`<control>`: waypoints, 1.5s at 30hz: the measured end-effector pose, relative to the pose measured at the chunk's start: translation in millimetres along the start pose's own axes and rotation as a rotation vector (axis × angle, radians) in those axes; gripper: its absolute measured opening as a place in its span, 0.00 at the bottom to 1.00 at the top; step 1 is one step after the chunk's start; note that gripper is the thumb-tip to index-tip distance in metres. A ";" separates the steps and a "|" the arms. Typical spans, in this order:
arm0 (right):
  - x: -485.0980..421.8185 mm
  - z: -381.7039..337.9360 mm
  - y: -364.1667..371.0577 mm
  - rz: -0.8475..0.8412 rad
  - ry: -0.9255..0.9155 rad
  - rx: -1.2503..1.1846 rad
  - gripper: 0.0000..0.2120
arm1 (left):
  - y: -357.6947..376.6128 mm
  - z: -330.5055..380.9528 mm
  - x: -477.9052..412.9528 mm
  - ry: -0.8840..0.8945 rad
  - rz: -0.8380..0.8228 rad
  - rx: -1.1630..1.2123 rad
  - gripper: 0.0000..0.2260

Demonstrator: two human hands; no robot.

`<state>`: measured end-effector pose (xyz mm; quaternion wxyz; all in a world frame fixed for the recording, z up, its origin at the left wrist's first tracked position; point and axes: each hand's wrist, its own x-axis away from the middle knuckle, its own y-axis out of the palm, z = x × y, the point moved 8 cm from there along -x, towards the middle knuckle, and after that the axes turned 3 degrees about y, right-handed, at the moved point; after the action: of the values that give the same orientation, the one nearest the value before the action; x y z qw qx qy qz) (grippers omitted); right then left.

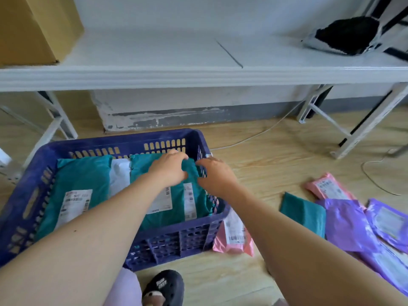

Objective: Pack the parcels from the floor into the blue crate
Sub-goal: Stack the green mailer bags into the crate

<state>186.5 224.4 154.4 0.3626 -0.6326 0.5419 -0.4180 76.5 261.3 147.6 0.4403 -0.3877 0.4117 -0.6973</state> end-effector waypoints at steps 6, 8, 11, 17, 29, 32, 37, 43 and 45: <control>35.9 103.7 -38.1 0.061 0.193 -0.011 0.25 | 26.3 97.8 -18.4 0.161 0.029 0.002 0.22; 50.5 139.2 -48.5 0.076 0.274 -0.025 0.25 | 39.0 129.5 -18.6 0.224 0.012 -0.020 0.22; 70.9 187.1 -63.0 0.114 0.394 -0.079 0.23 | 59.7 171.2 -17.9 0.319 -0.021 -0.045 0.22; 102.9 262.9 -67.5 0.177 0.567 -0.196 0.19 | 122.8 225.0 -20.6 0.320 -0.186 0.117 0.23; 153.4 358.6 27.1 -0.164 0.785 -0.201 0.16 | 250.3 269.1 -30.6 0.047 -0.534 0.438 0.25; 166.8 378.1 57.6 -0.211 0.868 -0.251 0.16 | 279.9 271.2 -29.3 -0.007 -0.553 0.474 0.25; 188.8 406.9 96.0 -0.197 1.013 -0.491 0.18 | 328.4 272.9 -23.1 -0.066 -0.568 0.487 0.26; 200.3 426.4 122.9 -0.213 1.091 -0.605 0.20 | 355.5 216.9 -11.6 -0.235 -0.579 0.406 0.32; 201.7 425.7 131.8 -0.233 1.102 -0.663 0.21 | 361.0 203.9 -9.0 -0.276 -0.607 0.414 0.33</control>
<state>541.2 7.7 -103.3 -0.2302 -0.4584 0.6765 -0.5284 369.9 123.6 -111.1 0.3342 -0.4852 0.0659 -0.8053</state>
